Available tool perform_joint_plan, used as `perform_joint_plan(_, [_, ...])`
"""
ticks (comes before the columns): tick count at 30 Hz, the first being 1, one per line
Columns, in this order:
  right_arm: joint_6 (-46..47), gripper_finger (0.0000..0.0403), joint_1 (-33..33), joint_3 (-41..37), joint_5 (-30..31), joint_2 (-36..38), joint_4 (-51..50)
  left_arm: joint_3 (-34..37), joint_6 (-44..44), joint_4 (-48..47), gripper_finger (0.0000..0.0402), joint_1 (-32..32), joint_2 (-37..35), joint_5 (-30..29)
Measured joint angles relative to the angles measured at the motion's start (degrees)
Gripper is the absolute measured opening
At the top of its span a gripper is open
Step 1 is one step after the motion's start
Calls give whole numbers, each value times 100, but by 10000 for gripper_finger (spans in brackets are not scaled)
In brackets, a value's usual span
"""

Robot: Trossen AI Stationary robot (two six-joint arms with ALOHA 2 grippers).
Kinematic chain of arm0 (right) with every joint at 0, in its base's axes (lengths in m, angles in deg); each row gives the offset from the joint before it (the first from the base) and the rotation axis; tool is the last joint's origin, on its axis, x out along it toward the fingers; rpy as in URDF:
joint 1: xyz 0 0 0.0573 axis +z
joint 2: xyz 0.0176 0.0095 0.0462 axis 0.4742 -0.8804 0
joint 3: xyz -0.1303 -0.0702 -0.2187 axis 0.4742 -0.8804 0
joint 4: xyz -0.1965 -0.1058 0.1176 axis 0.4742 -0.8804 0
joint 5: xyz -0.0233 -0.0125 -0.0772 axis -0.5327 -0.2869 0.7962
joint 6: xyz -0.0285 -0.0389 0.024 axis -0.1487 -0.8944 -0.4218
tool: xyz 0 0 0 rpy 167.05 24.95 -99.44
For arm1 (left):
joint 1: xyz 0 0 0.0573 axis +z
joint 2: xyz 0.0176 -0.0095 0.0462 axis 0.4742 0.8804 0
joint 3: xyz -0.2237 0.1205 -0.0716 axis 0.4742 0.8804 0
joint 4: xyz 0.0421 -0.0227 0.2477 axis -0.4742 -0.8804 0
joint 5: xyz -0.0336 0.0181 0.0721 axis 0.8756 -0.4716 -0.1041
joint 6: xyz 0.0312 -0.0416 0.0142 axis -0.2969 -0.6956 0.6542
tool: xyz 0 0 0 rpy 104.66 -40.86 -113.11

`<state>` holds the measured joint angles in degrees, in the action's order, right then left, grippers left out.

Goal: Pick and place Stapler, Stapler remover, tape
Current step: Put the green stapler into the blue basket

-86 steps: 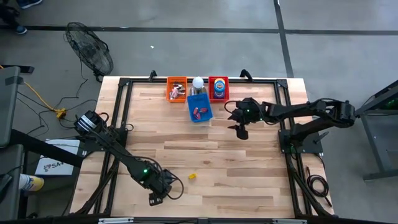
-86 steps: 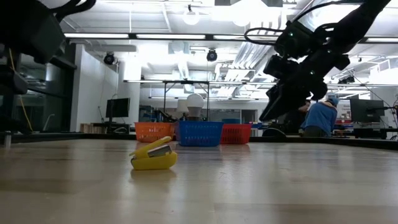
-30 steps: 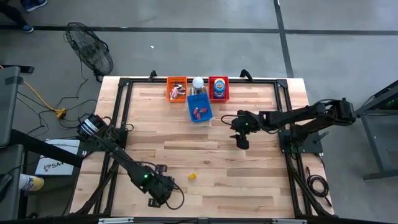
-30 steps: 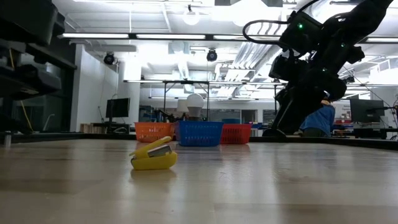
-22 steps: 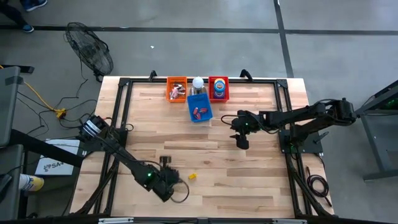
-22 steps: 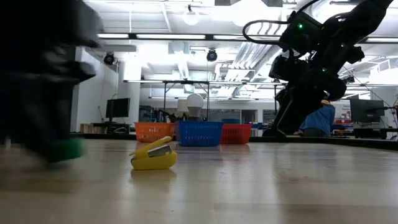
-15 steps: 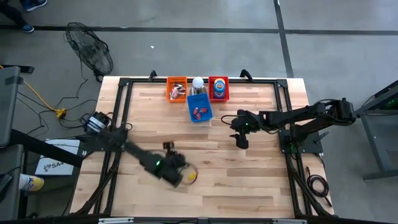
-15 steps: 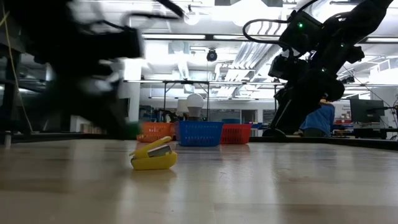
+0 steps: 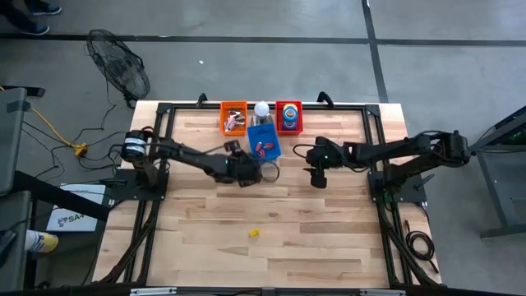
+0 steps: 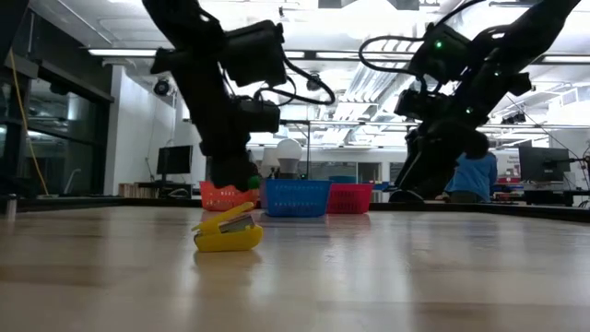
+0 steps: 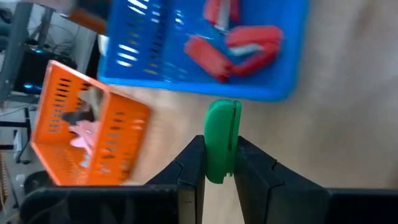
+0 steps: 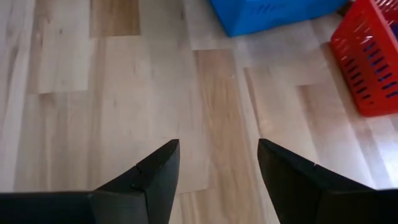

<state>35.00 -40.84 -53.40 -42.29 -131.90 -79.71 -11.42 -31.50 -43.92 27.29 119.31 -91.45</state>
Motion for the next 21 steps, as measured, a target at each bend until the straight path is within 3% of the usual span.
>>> perform_joint_plan(8, [-415,208,-270,0,-238,-2,151,-240,886,27,58,439,-339,36])
perform_joint_plan(16, [-802,208,-516,0,-454,-2,207,-474,2531,471,58,878,-369,1391])
perform_joint_plan(21, [-920,208,-627,0,-573,-2,208,-474,2803,618,58,1302,-366,1821])
